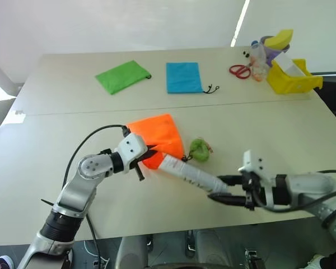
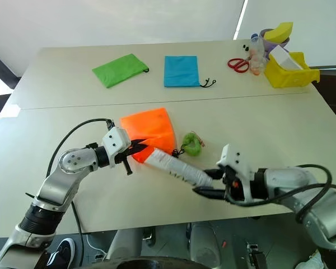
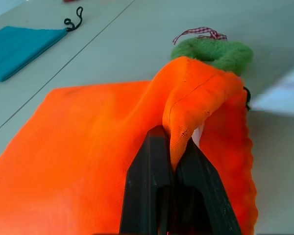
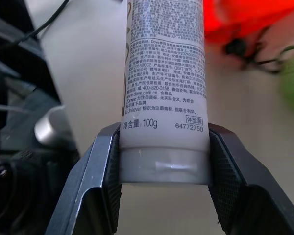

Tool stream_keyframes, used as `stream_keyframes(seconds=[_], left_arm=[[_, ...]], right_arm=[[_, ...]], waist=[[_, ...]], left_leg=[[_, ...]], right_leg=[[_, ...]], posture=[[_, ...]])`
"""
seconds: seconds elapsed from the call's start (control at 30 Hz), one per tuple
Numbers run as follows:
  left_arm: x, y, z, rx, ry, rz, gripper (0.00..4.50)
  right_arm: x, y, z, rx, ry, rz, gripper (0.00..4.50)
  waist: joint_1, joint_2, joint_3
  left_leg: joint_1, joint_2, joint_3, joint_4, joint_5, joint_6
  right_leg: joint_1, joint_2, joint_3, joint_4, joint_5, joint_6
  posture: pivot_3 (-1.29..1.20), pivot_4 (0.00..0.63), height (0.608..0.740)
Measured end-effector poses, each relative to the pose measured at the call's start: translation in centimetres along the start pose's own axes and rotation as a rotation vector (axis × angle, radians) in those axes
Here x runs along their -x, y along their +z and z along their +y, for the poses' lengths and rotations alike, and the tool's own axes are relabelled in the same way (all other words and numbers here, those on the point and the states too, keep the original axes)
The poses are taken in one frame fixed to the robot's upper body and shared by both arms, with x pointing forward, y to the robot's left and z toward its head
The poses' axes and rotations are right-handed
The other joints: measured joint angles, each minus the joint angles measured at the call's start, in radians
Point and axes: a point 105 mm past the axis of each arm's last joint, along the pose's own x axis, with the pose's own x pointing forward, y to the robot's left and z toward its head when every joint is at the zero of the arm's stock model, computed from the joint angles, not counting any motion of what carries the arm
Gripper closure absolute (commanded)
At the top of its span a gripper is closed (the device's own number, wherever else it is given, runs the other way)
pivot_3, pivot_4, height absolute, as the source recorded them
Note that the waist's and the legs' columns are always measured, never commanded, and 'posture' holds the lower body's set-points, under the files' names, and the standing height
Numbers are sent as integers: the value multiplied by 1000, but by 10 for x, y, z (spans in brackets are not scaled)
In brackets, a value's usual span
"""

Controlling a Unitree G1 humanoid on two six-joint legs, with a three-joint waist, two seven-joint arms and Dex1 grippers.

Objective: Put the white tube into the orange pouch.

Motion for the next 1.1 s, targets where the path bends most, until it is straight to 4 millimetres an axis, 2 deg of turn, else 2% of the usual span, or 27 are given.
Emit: stream_keyframes(seconds=[0.1, 0.23, 0.5, 0.67, 1.0, 1.1], left_arm=[[1, 2, -1, 3, -6, -8, 4500], [3, 5, -3, 3, -34, -13, 4500], [8, 7, -5, -10, -50, 6, 4500], [7, 11, -7, -13, -54, -2, 4500], [7, 10, -8, 5, -53, 3, 4500], [7, 9, -8, 9, -53, 7, 4500]], right_arm=[[-13, -4, -4, 52, -12, 30, 2712], [-34, 1, -22, 83, -79, -25, 2712], [-55, 4, -38, 88, -157, -62, 2712], [-66, 19, -48, 93, -214, -114, 2712], [-91, 36, -46, 33, -244, -132, 2712], [-92, 35, -48, 15, -253, -120, 2712]], waist=[[-2, 0, 0], [-1, 0, 0], [2, 0, 0], [1, 0, 0], [0, 0, 0], [3, 0, 0]], left_leg=[[0, 1, 0, -1, 0, 0], [-1, 1, 0, -2, 0, 0], [-5, -2, 2, -2, 0, 5], [-4, -1, 2, 2, -2, 3], [-5, 0, 3, 1, -2, 3], [-7, -1, 4, 2, -1, 5]], right_leg=[[0, -1, -2, -3, 0, 1], [0, 0, -3, -6, 4, -1], [0, 0, -4, -6, 5, -2], [0, 0, -4, -3, 6, -1], [-3, -1, -4, -1, 6, -2], [-4, 0, -4, 0, 6, -2]], posture=[[0, 150, 736], [0, 150, 736], [0, 150, 736], [0, 150, 736], [0, 150, 736], [0, 150, 736]])
